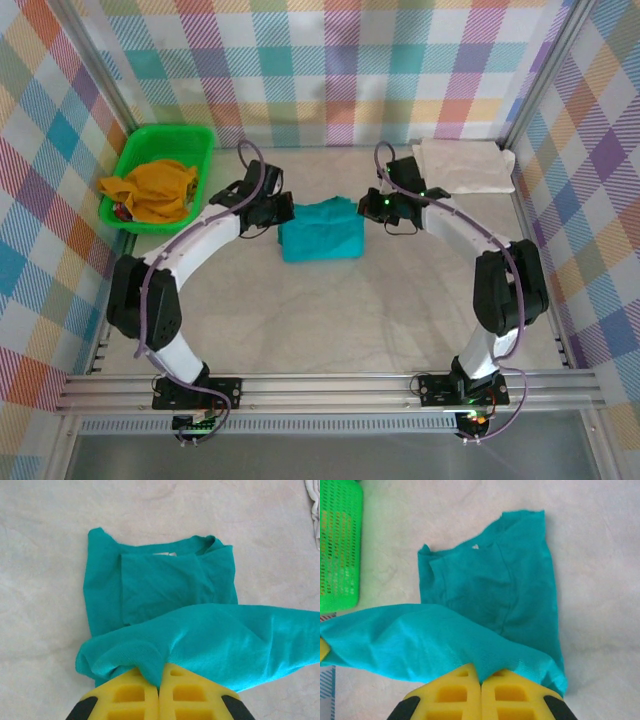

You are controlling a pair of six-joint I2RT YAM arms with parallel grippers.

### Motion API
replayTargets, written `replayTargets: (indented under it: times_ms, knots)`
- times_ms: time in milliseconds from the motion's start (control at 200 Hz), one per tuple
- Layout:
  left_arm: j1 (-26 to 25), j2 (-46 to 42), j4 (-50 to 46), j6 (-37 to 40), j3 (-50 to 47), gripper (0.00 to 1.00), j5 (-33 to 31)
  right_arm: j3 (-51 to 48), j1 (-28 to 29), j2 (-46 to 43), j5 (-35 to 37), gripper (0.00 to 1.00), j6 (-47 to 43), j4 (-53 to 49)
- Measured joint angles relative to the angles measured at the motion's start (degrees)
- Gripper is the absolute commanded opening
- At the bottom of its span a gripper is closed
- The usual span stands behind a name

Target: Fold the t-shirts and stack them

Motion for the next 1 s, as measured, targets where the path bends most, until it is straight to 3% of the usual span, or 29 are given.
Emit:
replayTargets:
  times_ms: [360, 405, 455, 515, 575, 655, 760, 820, 895, 1000]
  knots:
    - [1.1, 12.9, 0.4, 1.4, 8.3, 0.0, -1.2, 10.6, -2.1, 12.6, -1.9, 0.02, -0.2, 1.2]
    - [1.5, 14.5, 0.3, 1.7, 10.2, 0.11, -1.3, 12.5, -2.3, 14.2, -2.0, 0.08, -0.2, 1.0]
    - [2.1, 16.3, -0.5, 1.9, 12.9, 0.28, -1.7, 15.5, -2.5, 16.3, -2.4, 0.23, 0.1, 0.7]
    - [2.8, 18.9, -1.7, 2.2, 17.3, 0.54, -2.6, 20.1, -2.9, 19.3, -3.4, 0.25, 0.8, 0.3]
    - [3.4, 21.5, -2.8, 2.5, 22.1, 0.62, -3.8, 25.5, -3.5, 22.6, -5.0, 0.31, 1.6, -0.2]
    - [4.0, 23.0, -3.1, 2.5, 26.3, 0.62, -5.1, 30.8, -4.5, 25.5, -6.8, 0.35, 2.6, -0.2]
    - [4.1, 21.9, -2.7, 1.8, 26.3, 0.57, -6.3, 29.4, -5.3, 24.4, -8.5, 0.35, 4.0, 1.0]
    - [3.7, 18.8, 0.2, 1.2, 21.4, 0.54, -7.0, 23.9, -5.8, 21.4, -9.5, 0.32, 4.4, 4.2]
    - [2.3, 13.0, 3.0, 0.2, 12.0, 0.4, -7.3, 15.7, -5.9, 16.7, -10.7, 0.25, 4.8, 6.4]
    - [-1.0, 8.2, 7.3, -1.0, 2.5, 0.3, -5.7, 8.2, -5.3, 12.7, -12.3, 0.16, 4.4, 7.6]
